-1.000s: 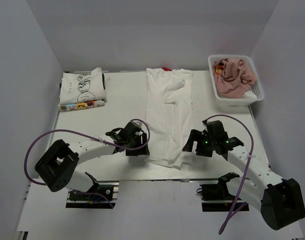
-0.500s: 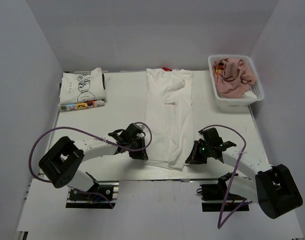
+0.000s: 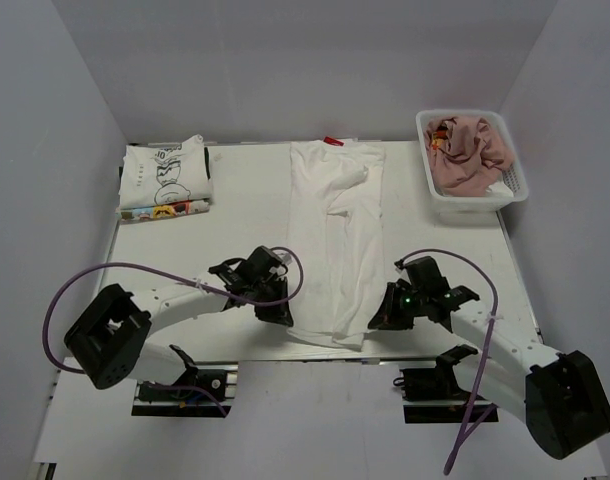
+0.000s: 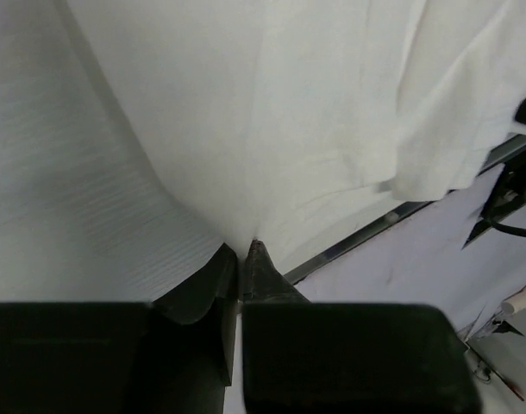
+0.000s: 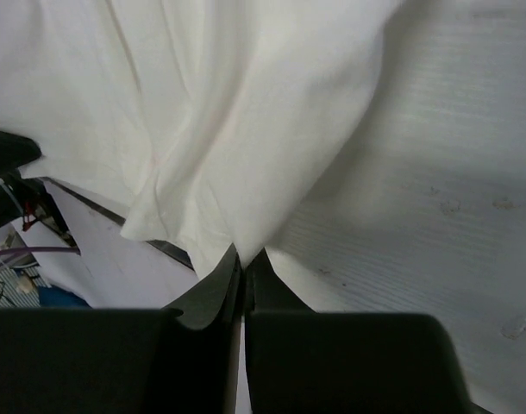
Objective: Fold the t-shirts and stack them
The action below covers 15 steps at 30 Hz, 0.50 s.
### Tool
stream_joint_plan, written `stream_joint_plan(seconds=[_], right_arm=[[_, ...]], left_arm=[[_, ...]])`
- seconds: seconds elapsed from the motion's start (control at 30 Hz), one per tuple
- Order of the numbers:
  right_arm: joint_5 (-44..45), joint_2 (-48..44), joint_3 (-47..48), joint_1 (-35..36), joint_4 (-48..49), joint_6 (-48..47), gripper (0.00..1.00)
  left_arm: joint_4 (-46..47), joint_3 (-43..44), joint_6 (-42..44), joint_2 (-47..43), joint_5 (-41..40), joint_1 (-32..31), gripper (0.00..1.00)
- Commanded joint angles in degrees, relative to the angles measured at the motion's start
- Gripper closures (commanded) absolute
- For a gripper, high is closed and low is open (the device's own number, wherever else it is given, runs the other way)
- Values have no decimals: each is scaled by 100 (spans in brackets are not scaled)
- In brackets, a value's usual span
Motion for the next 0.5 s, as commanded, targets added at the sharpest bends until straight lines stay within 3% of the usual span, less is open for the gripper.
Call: stream_joint_plan(seconds=[0.0, 0.17, 0.47], right_arm=[[-3, 257, 612, -24, 431, -34, 100], [464, 663, 1299, -42, 553, -33, 100], [1789, 1847, 2861, -253, 801, -94, 100]], left_arm=[[-151, 641, 337, 103, 62, 124, 87], [-749, 1828, 232, 560, -1132, 177, 88], [-1057, 3840, 363, 1922, -1803, 897, 88]])
